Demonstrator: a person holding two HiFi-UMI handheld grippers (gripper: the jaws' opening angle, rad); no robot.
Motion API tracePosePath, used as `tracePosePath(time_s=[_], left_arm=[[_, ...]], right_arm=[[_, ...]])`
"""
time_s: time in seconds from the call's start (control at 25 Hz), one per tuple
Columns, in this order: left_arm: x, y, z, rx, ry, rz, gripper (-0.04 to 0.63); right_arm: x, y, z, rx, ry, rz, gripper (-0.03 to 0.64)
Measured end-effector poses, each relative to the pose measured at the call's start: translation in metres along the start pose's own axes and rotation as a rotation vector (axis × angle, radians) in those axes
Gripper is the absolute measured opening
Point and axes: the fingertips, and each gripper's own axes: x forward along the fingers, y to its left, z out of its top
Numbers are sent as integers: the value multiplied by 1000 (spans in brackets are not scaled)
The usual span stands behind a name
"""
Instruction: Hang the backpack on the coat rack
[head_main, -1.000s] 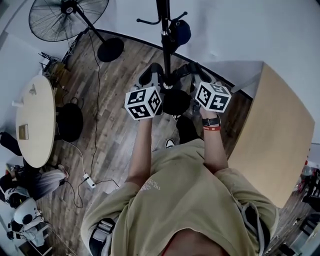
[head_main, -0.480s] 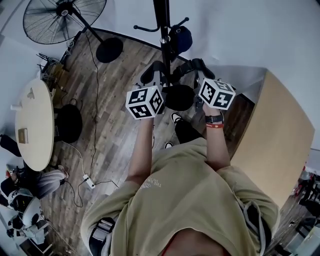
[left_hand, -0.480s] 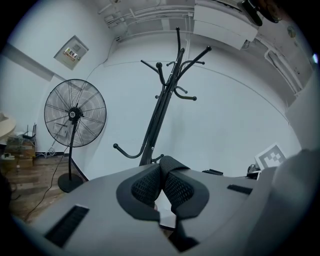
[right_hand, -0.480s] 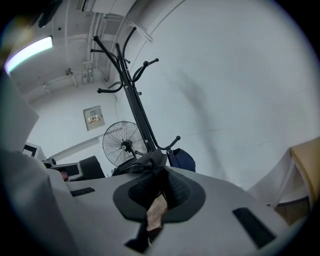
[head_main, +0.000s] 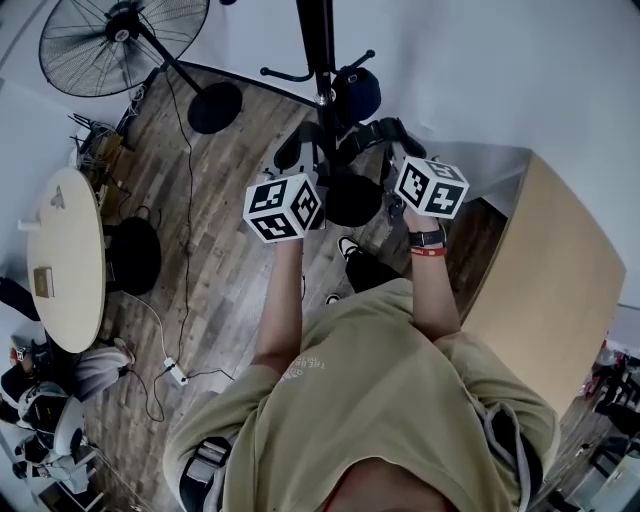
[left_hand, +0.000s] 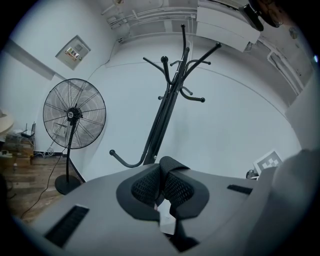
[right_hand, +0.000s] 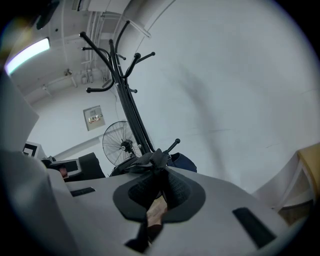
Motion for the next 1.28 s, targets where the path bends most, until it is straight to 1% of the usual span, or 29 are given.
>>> tracePosePath(time_s=[0.2, 0.4, 0.76, 0.92, 1.04, 1.28], left_arm=[[20, 8, 2, -21, -11, 31, 25], [34, 18, 6, -24, -24, 56, 25], [51, 36, 6, -24, -12, 100, 25], [59, 44, -3, -25, 14, 121, 25], [66, 50, -18, -28, 45, 136, 25], [68, 64, -46, -68, 92, 166, 25]], right_arm=[[20, -10, 4, 1, 18, 31, 20], [40, -11, 8, 3, 24, 55, 20], [70, -17, 11, -4, 56, 68, 20], [85, -26, -4, -16, 100, 40, 20], [95, -35, -21, -14, 144, 27, 20], [106, -38, -42, -14, 194, 32, 20]])
